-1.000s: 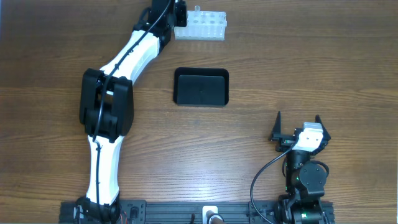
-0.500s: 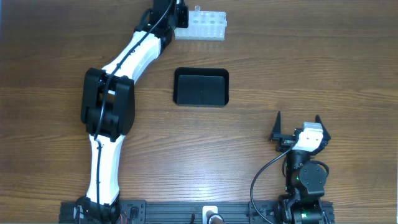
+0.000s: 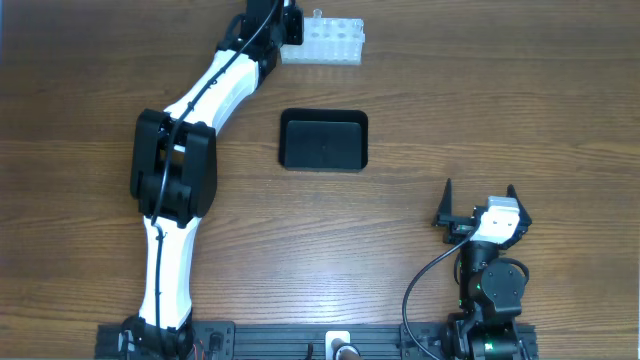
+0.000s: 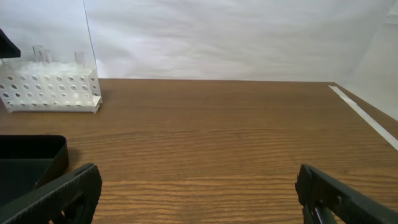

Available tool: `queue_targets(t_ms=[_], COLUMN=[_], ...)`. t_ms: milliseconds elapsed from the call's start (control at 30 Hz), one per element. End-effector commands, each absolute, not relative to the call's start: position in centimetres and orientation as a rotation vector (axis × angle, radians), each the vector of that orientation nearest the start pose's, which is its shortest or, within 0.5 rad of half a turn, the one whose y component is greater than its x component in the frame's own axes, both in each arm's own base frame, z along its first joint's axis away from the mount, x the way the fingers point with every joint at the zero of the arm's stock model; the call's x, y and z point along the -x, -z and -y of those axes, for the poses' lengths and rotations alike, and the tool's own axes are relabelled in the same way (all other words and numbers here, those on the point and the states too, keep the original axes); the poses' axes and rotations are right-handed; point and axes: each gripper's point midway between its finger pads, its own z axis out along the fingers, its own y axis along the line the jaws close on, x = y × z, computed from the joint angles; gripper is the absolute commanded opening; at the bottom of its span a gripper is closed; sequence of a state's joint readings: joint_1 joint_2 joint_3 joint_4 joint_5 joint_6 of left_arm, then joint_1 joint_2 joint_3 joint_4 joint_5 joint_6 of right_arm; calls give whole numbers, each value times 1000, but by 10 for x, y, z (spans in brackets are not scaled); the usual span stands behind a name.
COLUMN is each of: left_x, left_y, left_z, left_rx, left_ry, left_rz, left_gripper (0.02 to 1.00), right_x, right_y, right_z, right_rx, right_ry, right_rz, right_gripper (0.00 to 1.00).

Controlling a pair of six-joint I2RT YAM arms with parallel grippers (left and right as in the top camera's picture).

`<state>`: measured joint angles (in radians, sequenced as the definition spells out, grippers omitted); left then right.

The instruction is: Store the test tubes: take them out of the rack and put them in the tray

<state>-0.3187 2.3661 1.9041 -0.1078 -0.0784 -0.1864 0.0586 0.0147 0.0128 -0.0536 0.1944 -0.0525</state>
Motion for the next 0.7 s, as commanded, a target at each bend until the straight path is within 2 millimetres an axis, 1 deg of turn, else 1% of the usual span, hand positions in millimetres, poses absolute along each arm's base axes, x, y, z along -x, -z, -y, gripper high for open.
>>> queue_targets(t_ms=[33, 267, 333, 400, 500, 600, 700], left_x=[-636, -636, -636, -636, -634, -631, -625], left_y=[-108, -108, -111, -118, -143, -184, -235], left_z=[199, 199, 199, 199, 201, 200, 198], left_rx=[-94, -97, -96, -95, -97, -94, -110], left_ry=[235, 238, 239, 242, 251, 252, 251], left_rz=[-2139, -2139, -2135, -2124, -2086, -2021, -1934], left_gripper=[154, 152, 150, 150, 143, 139, 137], right_x=[-245, -245, -245, -245, -245, -245, -245], right_y=[-162, -162, -162, -162, -162, -162, -162], right_z=[22, 22, 22, 22, 22, 22, 22], right_rx=[-75, -75, -75, -75, -75, -75, -75], right_ry=[164, 164, 164, 164, 164, 164, 164], right_rz=[-1624, -1624, -1624, -1624, -1624, -1624, -1624], right_gripper=[991, 991, 993, 991, 991, 991, 993])
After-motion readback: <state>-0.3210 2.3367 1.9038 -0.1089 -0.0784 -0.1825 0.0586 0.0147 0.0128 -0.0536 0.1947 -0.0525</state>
